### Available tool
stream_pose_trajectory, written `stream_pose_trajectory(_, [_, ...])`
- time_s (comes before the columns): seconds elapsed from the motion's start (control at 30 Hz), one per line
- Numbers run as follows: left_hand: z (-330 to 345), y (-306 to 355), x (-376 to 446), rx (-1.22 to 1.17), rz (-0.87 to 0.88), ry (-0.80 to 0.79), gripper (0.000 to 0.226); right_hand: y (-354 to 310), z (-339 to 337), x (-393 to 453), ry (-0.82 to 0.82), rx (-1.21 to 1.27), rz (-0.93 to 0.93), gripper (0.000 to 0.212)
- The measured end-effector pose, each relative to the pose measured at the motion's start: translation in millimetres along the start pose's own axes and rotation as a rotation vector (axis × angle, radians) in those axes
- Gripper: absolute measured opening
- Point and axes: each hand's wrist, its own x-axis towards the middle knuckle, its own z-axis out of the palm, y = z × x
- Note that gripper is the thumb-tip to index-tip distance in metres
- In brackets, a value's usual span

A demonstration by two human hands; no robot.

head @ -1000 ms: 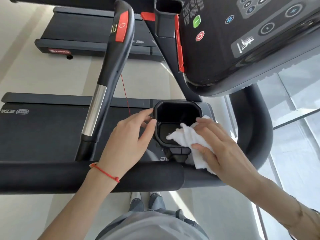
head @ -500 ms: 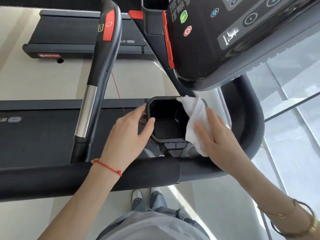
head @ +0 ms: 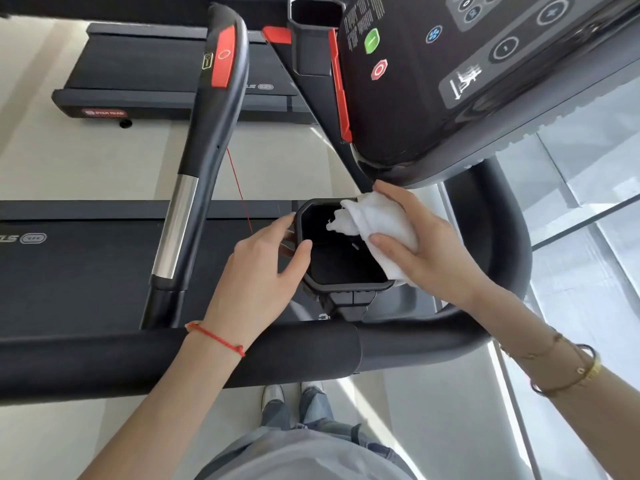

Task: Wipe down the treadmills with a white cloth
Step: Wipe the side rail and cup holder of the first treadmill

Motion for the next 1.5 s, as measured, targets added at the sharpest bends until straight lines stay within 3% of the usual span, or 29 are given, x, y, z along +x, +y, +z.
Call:
stream_pose_trajectory(0.2, [0.7, -0.1, 1.7, -0.005, -0.013, -0.012, 0.050, -3.2, -4.5, 14.6, -0.129, -0.157, -0.143, 0.066])
stream_pose_trajectory(0.43, [0.8, 0.3, 1.4, -0.039, 0.001, -0.011, 0.032, -27.2, 27.6, 68.5, -0.306, -0.687, -0.459, 0.061])
stream_pose_trajectory(0.57, [1.1, -1.9, 0.8, -0.048, 0.001, -0.002, 0.034, -26.5, 26.3, 72.6, -0.316, -0.761, -0.416, 0.051])
stream_pose_trajectory(0.67, [1.8, -4.0, 2.1, -0.044, -0.009, -0.003, 0.045, -13.8, 10.7, 56.8, -0.252, -0.657, -0.320, 0.048])
stream_pose_trajectory(0.77, [2.4, -3.9, 2.8, -0.033, -0.009, -0.003, 0.049, -8.7, 10.9, 47.9, -0.207, -0.714, -0.247, 0.047])
stream_pose_trajectory(0.9, [1.2, -1.6, 2.5, -0.041, -0.008, -0.003, 0.036, -24.4, 32.6, 67.2, -0.227, -0.850, -0.385, 0.031])
stream_pose_trajectory(1.03, [1.2, -2.1, 2.7, -0.038, -0.005, -0.008, 0.037, -27.0, 33.2, 71.0, -0.267, -0.883, -0.393, 0.038])
stream_pose_trajectory(1.23, [1.6, -3.8, 3.4, -0.036, -0.016, -0.012, 0.053, -11.0, 11.3, 45.3, -0.219, -0.734, -0.217, 0.042])
stream_pose_trajectory(1.37, [0.0, -0.8, 3.3, -0.046, -0.006, -0.004, 0.045, -25.6, 25.0, 64.2, -0.250, -0.871, -0.350, 0.035])
stream_pose_trajectory(1.5, [-1.3, -0.7, 4.7, -0.036, 0.005, -0.003, 0.036, -34.7, 36.3, 71.6, -0.298, -0.929, -0.381, 0.042])
